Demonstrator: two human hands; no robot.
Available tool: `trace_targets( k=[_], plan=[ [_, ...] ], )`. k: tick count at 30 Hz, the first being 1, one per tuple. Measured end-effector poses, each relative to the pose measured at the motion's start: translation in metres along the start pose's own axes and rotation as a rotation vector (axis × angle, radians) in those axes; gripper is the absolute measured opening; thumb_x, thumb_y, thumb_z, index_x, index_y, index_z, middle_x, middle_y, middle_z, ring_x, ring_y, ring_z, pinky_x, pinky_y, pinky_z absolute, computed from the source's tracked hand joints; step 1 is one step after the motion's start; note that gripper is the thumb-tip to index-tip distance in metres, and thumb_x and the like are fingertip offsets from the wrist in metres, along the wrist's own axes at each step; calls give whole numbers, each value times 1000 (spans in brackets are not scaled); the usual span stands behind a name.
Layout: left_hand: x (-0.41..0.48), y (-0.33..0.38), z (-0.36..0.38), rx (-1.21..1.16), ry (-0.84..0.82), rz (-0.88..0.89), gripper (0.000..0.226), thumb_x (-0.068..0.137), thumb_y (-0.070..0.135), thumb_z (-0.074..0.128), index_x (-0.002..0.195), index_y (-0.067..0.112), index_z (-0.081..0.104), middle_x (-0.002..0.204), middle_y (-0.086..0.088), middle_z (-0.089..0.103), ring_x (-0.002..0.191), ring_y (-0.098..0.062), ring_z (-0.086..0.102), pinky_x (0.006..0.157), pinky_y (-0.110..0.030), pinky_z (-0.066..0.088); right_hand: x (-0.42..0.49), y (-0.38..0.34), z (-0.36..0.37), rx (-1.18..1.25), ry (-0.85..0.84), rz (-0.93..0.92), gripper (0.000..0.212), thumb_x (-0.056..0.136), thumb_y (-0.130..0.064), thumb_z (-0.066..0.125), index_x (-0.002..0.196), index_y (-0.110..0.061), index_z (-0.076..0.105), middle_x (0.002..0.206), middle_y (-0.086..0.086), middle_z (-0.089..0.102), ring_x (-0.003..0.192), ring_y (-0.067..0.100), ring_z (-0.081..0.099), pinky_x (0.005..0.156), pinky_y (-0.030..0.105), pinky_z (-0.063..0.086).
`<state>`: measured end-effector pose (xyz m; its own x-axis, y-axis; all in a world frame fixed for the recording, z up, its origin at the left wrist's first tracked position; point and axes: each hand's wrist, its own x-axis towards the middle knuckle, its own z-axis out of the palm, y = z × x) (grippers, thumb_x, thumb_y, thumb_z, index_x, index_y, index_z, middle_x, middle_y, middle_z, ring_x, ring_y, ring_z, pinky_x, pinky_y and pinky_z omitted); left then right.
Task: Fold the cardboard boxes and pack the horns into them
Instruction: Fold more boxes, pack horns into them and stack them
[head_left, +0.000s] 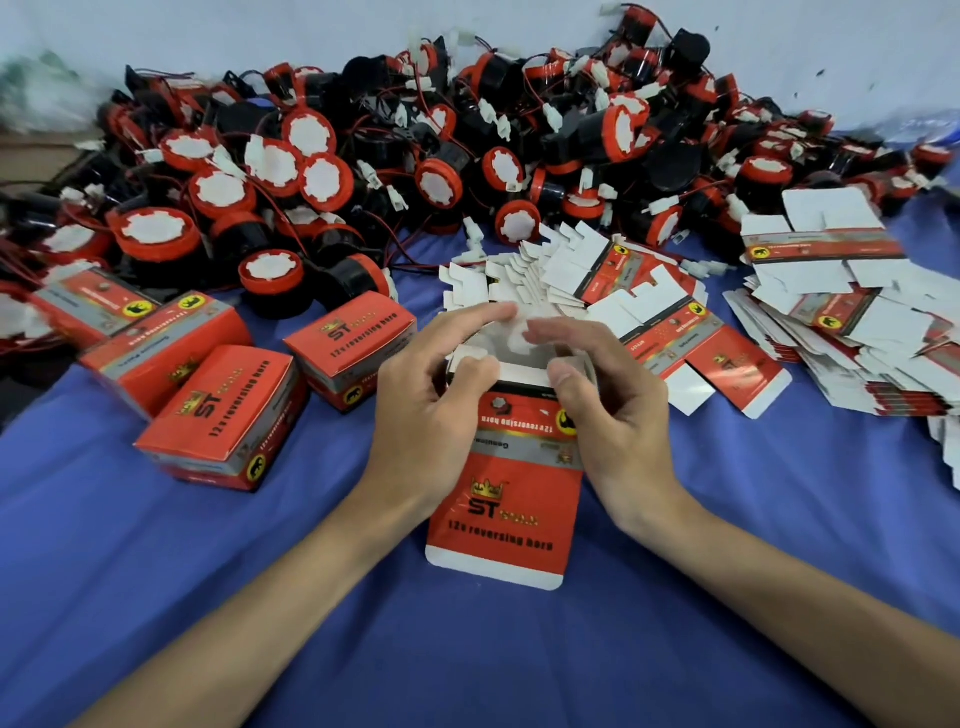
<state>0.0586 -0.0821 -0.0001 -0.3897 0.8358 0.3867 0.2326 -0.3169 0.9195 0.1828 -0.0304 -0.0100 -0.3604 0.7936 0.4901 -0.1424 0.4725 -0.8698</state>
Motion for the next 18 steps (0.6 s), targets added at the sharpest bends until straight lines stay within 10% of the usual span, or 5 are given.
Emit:
trace_targets(
  k=[7,18],
  plan=[
    [3,-3,-2,-26,-70,-77,38,80,19,50,115,16,66,113,4,70,102,-10,66,84,-25,52,1,2,-1,119,12,187,32,82,-13,52,112,-16,61,110,-3,69,99,11,66,77,24,53],
    [4,-7,-5,-21,-1,-133,29,75,27,57,66,0,63,109,7,72,91,-7,68,74,-22,50,6,1,-5,450,-228,460,53,84,-21,51,136,-16,50,127,4,64,117,26,60,100,40,48]
  ],
)
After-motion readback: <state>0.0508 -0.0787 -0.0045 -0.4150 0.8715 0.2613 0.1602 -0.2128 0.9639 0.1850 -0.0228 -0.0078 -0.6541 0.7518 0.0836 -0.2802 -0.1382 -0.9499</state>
